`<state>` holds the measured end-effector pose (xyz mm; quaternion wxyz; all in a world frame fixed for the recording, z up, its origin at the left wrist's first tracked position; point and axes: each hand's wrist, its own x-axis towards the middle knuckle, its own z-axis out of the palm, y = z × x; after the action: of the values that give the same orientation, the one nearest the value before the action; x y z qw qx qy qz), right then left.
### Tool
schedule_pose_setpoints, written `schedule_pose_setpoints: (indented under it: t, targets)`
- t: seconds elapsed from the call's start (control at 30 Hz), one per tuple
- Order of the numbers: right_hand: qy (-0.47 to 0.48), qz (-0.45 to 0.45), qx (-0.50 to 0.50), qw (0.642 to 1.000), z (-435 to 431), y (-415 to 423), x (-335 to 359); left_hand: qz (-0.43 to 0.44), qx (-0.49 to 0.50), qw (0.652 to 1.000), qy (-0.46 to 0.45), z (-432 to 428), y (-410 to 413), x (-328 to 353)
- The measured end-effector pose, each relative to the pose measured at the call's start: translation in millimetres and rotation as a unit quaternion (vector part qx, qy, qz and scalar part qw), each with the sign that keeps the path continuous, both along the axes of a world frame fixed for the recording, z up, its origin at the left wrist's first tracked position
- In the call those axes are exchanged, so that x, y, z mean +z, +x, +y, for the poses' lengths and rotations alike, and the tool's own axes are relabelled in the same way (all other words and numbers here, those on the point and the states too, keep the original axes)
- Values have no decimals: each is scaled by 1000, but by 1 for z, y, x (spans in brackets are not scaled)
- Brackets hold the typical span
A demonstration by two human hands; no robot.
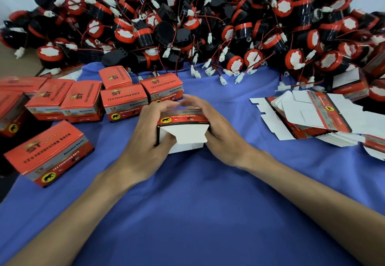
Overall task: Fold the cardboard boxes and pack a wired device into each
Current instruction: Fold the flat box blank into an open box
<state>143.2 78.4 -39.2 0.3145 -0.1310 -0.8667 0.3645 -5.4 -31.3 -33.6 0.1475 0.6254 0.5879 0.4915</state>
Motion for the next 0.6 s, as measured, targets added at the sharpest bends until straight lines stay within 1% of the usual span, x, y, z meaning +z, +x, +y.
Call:
schedule_pose_setpoints:
  t: [0.07, 0.17, 0.27, 0.43, 0.6]
  targets:
    - [-17, -6, -7, 1000, 0, 1, 3, 9, 22, 1000, -3, 2, -2, -3]
    - [-63, 3, -3, 998, -1, 1, 6, -30, 29, 999, -31, 4, -5, -4]
    - [-111, 30, 30, 993, -4, 3, 6, -27, 31, 999, -10, 4, -6, -5]
    - [-157, 28, 70, 985, -3, 9, 12, -11, 28, 1000, 9, 5, -6, -5]
    - [-150, 30, 51, 987, -7, 4, 16, -6, 6, 1000, -5, 4, -8, -6]
